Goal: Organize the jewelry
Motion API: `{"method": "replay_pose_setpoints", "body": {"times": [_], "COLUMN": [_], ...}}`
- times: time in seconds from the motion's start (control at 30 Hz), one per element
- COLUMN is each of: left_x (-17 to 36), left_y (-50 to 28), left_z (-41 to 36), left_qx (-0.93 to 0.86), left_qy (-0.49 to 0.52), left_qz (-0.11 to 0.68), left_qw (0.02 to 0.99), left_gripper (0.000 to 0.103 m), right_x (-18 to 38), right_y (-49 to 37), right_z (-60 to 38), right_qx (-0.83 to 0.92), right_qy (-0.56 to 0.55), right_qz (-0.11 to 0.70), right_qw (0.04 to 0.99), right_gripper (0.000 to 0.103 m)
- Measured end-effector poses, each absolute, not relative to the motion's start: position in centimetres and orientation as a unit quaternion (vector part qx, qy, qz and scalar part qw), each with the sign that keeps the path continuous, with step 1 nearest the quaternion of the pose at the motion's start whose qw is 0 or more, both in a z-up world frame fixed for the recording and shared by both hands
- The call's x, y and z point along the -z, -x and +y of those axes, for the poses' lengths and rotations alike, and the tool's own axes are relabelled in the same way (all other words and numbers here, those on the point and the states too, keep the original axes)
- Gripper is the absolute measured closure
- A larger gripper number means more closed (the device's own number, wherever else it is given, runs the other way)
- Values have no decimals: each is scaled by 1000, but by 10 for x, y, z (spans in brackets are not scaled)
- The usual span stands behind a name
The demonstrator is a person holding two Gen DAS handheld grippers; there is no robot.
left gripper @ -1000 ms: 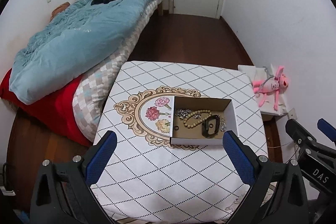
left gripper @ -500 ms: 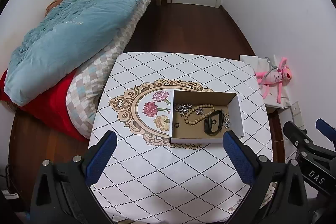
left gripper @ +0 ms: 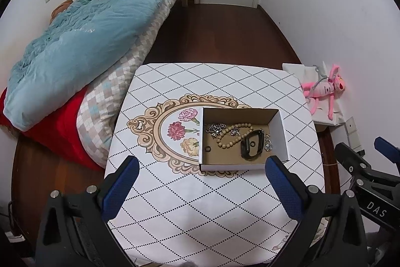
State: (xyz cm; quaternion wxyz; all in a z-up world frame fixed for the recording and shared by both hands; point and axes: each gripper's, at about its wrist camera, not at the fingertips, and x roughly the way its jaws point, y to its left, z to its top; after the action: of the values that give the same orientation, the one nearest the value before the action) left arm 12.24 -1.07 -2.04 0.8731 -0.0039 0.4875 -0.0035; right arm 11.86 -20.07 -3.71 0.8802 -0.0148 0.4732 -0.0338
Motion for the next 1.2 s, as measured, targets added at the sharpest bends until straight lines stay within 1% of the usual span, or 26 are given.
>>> {"method": "replay_pose_setpoints", "body": {"times": [1.2], "left_x": [31], "left_y": [-118], "left_z": [-10], "left_qx": [-9], "left_qy": [-6], "left_qz": [493], "left_qw": [870], "left_gripper": [0], "right_x": [42], "right_y": [-116], "right_z": [-203], "right_qx": [30], "right_qy": [25], "right_qz": [486], "right_qw": [873], "right_gripper": [0]}}
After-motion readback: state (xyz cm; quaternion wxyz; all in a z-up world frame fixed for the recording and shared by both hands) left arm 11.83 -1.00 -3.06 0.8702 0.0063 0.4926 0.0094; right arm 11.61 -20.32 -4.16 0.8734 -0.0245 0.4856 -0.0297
